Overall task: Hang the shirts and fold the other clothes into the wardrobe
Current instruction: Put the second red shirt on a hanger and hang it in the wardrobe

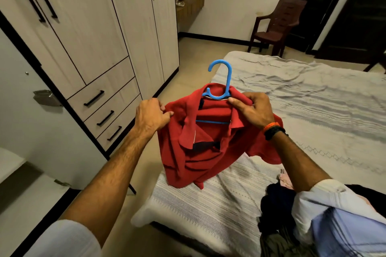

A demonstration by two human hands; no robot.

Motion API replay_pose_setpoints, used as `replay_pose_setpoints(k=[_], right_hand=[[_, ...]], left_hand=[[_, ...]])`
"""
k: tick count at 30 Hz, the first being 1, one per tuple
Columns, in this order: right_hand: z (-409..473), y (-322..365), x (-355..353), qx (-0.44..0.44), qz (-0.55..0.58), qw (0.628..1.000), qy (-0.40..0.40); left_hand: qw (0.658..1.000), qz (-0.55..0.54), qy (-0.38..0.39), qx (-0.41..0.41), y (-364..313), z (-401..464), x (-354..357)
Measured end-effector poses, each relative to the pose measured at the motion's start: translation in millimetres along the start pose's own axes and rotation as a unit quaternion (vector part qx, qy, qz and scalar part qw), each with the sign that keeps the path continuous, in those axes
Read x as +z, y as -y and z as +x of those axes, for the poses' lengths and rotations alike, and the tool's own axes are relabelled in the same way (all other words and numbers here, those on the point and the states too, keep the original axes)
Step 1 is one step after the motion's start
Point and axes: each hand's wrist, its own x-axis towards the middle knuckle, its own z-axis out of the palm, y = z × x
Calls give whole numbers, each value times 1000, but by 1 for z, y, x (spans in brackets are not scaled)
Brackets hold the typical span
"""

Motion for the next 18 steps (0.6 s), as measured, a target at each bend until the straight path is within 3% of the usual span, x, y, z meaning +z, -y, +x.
replay_pose_setpoints(k=[6, 10, 12, 15, 18], right_hand=[[-12, 5, -28, -2, 21, 1000, -11], [-22, 7, -57, -32, 16, 999, 20], [-28, 13, -78, -41, 40, 997, 59], [-42, 22, -112, -58, 66, 991, 106], [-56, 20, -135, -55, 142, 982, 108]], left_hand=[[989, -135, -56, -30, -27, -28, -8], [974, -202, -99, 18, -42, -36, -29], [980, -178, -71, 56, -49, -38, -43], [987, -58, -1, 150, -57, -40, -67], [982, -16, 32, 186, -64, -47, -79]])
